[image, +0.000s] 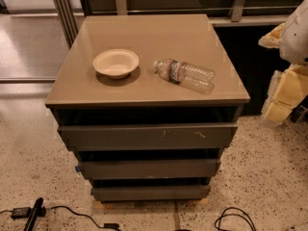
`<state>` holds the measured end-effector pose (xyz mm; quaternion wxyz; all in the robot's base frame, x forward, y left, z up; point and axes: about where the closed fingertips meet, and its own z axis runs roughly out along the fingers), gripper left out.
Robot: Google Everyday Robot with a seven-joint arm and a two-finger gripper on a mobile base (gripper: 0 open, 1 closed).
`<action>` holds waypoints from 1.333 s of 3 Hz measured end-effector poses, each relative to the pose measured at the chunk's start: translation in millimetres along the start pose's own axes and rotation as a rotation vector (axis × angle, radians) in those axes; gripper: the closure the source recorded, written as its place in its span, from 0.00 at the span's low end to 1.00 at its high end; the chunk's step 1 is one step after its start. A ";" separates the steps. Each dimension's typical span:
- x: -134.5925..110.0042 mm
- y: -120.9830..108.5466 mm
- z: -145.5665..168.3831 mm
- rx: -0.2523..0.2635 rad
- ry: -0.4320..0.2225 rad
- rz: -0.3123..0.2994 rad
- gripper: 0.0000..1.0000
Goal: Open middle drawer
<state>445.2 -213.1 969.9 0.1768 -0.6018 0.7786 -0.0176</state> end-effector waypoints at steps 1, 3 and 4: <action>4.7 1.9 33.6 -0.036 -0.084 -0.001 0.00; 5.5 -8.5 128.9 -0.037 -0.311 -0.027 0.00; 5.5 -8.5 128.9 -0.037 -0.311 -0.027 0.00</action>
Offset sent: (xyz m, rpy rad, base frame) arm 0.0633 0.0150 -0.1438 0.3611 -0.0420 0.0928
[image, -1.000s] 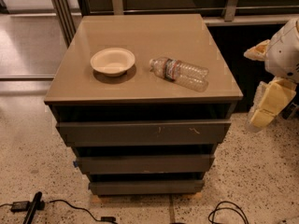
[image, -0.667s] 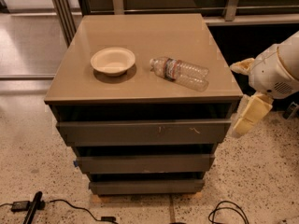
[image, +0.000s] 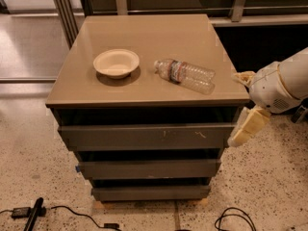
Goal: Open middle drawer
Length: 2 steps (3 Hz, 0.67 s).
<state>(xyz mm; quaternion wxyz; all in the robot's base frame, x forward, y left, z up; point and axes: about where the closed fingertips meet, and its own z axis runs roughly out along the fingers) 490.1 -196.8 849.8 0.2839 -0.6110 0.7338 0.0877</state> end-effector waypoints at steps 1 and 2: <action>-4.0 10.7 -7.2 0.020 -0.021 -0.037 0.00; -13.7 35.2 -13.4 0.057 -0.066 -0.089 0.00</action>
Offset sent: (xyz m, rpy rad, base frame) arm -0.1359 0.0023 -0.0549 0.0585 -0.1536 0.1298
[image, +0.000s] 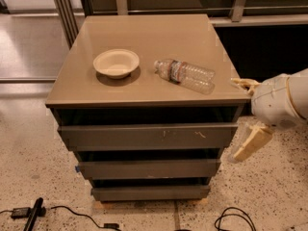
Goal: Open middle drawer
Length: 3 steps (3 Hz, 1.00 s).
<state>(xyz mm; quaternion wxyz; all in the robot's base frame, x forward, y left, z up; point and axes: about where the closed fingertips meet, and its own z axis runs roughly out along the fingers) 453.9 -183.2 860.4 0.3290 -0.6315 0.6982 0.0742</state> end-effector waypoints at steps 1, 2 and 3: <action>22.7 61.5 15.6 0.008 -0.061 -0.002 0.00; 55.8 122.7 54.2 -0.008 -0.051 -0.018 0.00; 53.2 125.5 66.7 -0.018 -0.035 -0.028 0.00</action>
Offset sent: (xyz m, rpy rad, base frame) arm -0.1280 0.0046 -0.1945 0.0282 -0.0204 0.0199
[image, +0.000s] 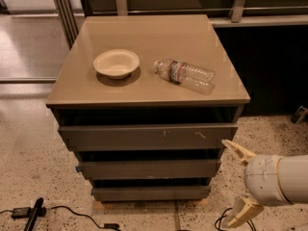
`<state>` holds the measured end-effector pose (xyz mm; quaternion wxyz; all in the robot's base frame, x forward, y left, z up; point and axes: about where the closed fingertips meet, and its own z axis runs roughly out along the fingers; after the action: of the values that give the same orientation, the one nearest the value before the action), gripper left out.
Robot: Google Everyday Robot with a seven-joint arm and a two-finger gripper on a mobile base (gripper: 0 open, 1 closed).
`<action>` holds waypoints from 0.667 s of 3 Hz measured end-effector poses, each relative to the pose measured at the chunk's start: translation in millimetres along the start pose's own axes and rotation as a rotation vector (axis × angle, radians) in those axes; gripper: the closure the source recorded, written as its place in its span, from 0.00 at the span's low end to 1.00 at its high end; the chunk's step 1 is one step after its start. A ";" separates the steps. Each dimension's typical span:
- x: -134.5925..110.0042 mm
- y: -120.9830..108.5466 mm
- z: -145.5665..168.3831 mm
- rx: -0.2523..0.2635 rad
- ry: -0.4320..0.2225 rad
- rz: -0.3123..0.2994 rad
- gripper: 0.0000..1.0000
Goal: Open middle drawer
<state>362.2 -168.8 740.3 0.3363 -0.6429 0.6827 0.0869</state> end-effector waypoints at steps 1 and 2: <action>4.3 -1.7 30.4 -0.007 0.016 0.001 0.00; 18.7 -4.7 65.1 0.008 0.018 0.012 0.00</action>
Offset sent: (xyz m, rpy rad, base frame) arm 0.0524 0.0237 -0.1043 -0.0003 -0.0113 -0.0612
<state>390.2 -149.0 681.7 0.3325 -0.6379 0.6900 0.0804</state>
